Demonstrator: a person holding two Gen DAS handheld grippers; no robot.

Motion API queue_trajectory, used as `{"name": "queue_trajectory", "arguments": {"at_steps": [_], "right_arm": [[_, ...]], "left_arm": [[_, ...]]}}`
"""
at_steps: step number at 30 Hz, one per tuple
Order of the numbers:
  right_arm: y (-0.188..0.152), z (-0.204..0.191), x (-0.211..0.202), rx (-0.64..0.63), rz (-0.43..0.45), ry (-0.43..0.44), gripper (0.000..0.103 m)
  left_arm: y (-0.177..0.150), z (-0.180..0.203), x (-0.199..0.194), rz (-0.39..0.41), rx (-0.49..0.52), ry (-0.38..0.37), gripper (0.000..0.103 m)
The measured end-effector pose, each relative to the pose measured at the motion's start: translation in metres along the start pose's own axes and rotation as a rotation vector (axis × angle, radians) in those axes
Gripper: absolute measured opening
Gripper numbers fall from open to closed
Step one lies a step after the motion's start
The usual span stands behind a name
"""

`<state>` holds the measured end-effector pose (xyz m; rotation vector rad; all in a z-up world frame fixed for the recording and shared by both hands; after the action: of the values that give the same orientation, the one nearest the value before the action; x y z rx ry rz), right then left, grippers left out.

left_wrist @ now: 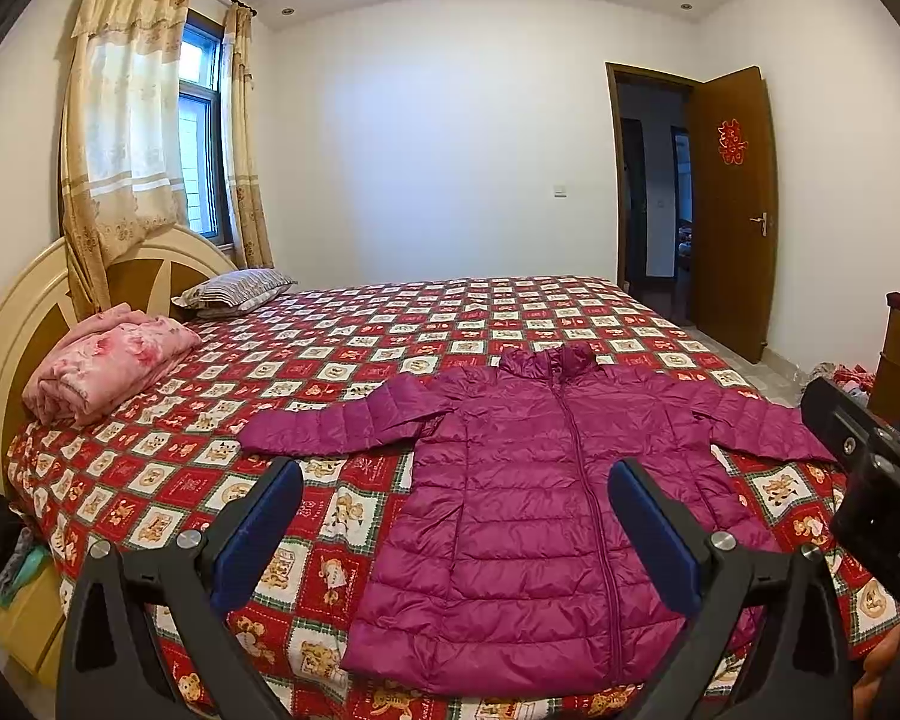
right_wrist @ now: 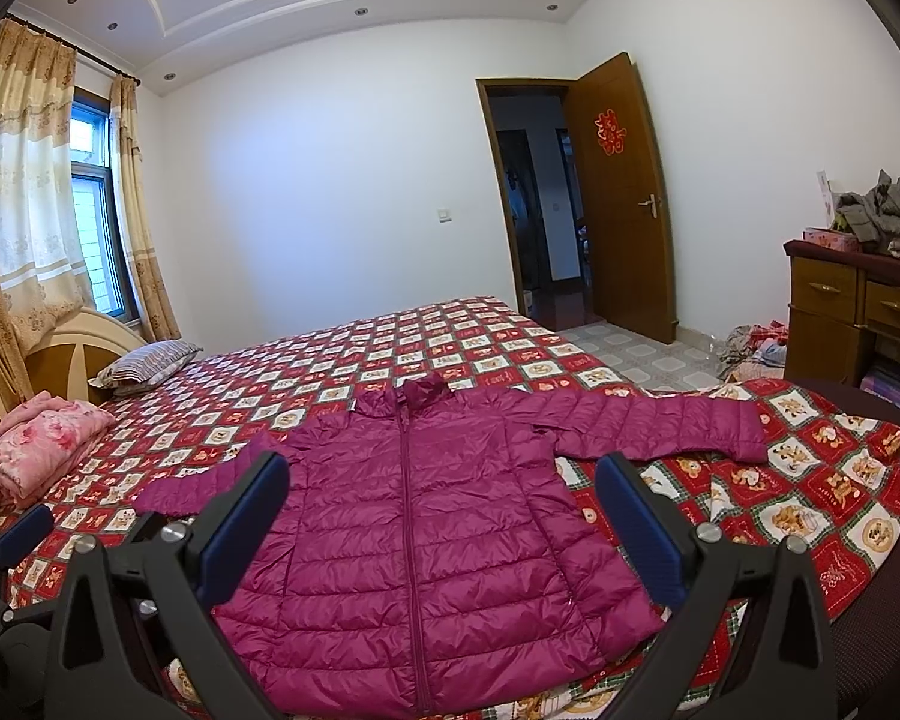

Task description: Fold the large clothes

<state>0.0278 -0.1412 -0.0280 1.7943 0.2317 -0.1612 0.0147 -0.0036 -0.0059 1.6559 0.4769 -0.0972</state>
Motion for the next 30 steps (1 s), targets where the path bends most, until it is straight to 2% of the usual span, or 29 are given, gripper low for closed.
{"name": "queue_trajectory", "arguments": {"at_steps": [30], "right_arm": [[-0.0015,-0.0008,-0.0017,0.000,0.005,-0.003,0.103]], "left_arm": [[-0.0007,0.0004,-0.0012,0.001,0.000,-0.001,0.102]]}}
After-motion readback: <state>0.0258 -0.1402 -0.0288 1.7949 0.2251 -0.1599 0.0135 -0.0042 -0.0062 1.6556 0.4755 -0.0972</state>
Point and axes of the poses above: each gripper's, at about its wrist camera, not at the fingertips, and x roughly the way its jaws point, z to its right, y to its top, the point moved 2 cm from there along x, roughly the way its jaws point, and after that the axes turned 15 degrees about y, right-handed, at the moved point
